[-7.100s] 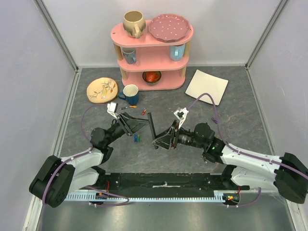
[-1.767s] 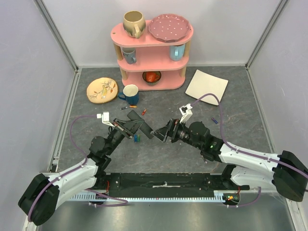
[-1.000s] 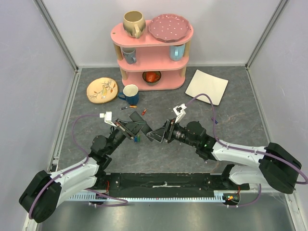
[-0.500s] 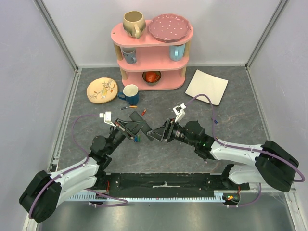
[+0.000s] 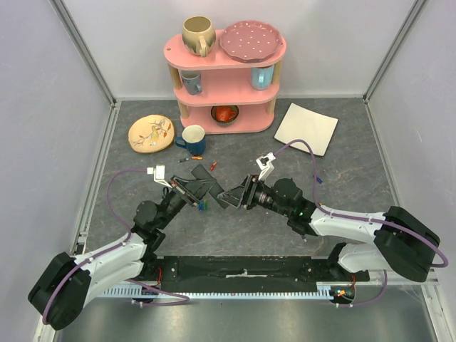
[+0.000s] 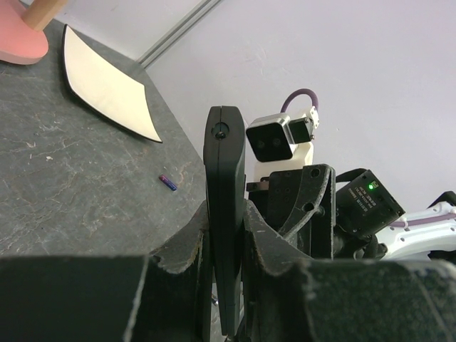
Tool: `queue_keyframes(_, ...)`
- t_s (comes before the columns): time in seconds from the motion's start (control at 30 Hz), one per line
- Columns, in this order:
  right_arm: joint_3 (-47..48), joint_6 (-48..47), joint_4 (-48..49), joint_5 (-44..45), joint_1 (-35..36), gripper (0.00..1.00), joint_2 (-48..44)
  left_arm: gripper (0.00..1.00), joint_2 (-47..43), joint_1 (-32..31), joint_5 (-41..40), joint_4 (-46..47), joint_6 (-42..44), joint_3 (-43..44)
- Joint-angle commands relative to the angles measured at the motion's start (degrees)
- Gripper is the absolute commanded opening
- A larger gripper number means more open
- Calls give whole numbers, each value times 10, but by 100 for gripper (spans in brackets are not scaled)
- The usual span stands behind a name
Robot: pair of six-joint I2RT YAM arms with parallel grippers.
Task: Load the batteries into the remote control
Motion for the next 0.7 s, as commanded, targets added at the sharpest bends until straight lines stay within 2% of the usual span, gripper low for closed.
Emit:
queue_keyframes(0.0,3,10,33,-1,-4,66,7,2,-7,1,12,32,-12,17)
queue_keyframes(0.67,-6,13,42,-5,-5,54,14,2,-4,0,9,36,-14,19)
